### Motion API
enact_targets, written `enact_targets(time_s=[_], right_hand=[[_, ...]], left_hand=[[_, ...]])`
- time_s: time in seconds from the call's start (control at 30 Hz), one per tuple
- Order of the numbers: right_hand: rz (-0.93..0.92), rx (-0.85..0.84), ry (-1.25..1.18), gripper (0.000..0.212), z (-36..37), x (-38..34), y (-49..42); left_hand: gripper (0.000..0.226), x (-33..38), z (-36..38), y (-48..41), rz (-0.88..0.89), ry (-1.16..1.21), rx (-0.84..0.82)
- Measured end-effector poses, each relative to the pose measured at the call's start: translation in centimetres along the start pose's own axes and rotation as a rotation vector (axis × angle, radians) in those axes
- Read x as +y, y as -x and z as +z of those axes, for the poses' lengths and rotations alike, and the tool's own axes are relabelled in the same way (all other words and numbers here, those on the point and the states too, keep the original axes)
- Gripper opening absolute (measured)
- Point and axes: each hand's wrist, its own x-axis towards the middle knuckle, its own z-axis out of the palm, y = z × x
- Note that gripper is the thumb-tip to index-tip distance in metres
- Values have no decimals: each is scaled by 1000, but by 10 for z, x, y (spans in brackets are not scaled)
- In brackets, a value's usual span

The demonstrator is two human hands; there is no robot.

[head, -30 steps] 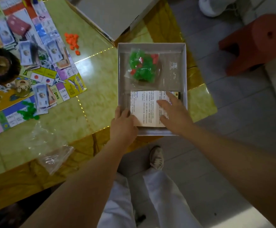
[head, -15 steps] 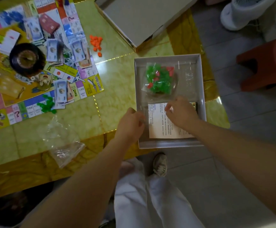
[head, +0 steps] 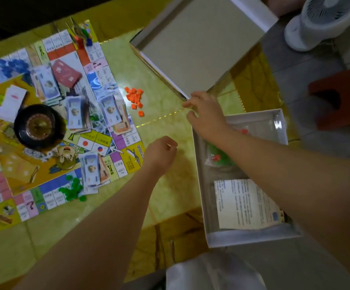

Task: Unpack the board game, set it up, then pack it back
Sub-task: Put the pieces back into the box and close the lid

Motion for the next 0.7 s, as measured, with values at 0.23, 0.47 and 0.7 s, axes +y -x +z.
enact_targets(time_s=[0.23,0.47,0.7], right_hand=[[174,-89,125,46,21,-14,-48],[203,-34,224,25,14,-14,-50],[137,156,20,16,-23,-22,-24]], left_hand=[[19,1,-21,-45,-82,133,-55],[16,6,-22,-59,-116,273,-91],[39,50,-24,-32,-204,667,-99]])
